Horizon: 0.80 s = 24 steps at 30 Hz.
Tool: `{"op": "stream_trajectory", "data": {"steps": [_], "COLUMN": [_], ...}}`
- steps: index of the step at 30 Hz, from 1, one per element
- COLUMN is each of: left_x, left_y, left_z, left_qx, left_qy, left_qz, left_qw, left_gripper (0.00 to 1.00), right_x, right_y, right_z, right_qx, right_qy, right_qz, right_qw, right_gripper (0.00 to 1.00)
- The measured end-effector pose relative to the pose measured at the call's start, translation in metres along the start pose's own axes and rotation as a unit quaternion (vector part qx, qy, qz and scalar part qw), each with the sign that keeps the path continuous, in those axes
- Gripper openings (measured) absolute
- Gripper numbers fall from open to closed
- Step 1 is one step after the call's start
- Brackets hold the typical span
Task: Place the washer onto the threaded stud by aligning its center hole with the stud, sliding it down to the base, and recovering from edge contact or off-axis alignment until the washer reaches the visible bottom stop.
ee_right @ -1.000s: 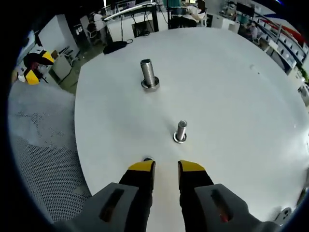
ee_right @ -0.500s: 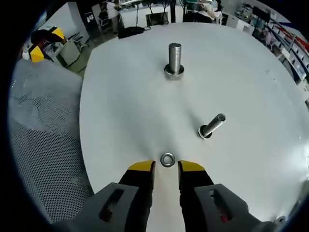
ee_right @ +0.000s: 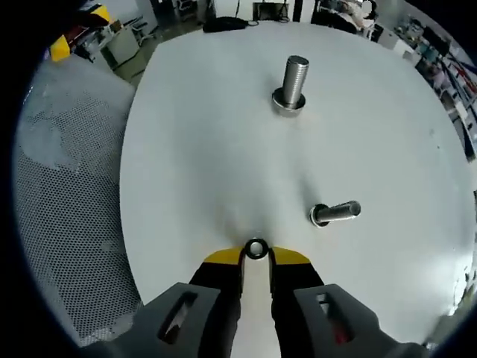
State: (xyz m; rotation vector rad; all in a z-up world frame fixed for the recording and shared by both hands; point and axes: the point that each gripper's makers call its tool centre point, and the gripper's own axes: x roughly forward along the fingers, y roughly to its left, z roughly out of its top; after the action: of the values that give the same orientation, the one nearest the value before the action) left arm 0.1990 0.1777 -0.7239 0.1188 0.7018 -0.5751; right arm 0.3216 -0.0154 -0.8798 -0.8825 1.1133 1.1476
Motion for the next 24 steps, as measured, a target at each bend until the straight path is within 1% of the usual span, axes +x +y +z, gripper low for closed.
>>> {"op": "stream_trajectory", "data": {"steps": [3,6,8,10,11,13,16,18,21,24], "left_x": [0.001,0.0,0.0,0.001,0.001,0.001,0.0,0.001,0.001,0.001], "left_y": [-0.001,-0.001,0.0,0.001,0.0,0.001,0.003,0.002,0.002,0.003], "left_z": [-0.002,-0.001,-0.002,-0.003,-0.004,-0.004,-0.001,-0.002,-0.002,-0.001], "left_qx": [0.001,0.002,0.0,-0.002,-0.001,0.002,-0.003,-0.001,0.001,-0.001], "left_qy": [0.005,0.004,0.004,0.008,0.011,0.011,0.005,0.007,0.007,0.006], "left_qz": [-0.002,0.0,0.002,0.001,0.001,0.004,0.005,0.005,0.006,0.006], "left_qw": [1.0,1.0,1.0,1.0,0.9999,0.9999,1.0,1.0,1.0,1.0], "left_gripper": [0.28,0.28,0.28,0.28,0.28,0.28,0.28,0.28,0.28,0.28], "right_x": [-0.001,-0.001,-0.002,0.002,0.003,0.002,0.001,0.002,0.001,0.0], "right_y": [0.0,0.001,0.004,0.002,-0.001,-0.002,-0.005,-0.006,-0.006,-0.004], "right_z": [-0.001,0.0,-0.001,0.002,0.001,0.0,0.0,0.0,-0.001,-0.001], "right_qx": [-0.011,-0.031,-0.032,-0.032,-0.025,-0.025,-0.025,-0.004,0.008,0.003], "right_qy": [0.052,0.094,0.12,0.117,0.117,0.112,0.095,0.077,0.062,0.043], "right_qz": [0.016,0.01,0.001,-0.001,-0.004,-0.005,0.002,0.007,0.008,0.004], "right_qw": [0.9985,0.995,0.9922,0.9926,0.9928,0.9934,0.9952,0.997,0.998,0.9991], "right_gripper": [0.14,0.14,0.14,0.13,0.13,0.14,0.13,0.13,0.13,0.13]}}
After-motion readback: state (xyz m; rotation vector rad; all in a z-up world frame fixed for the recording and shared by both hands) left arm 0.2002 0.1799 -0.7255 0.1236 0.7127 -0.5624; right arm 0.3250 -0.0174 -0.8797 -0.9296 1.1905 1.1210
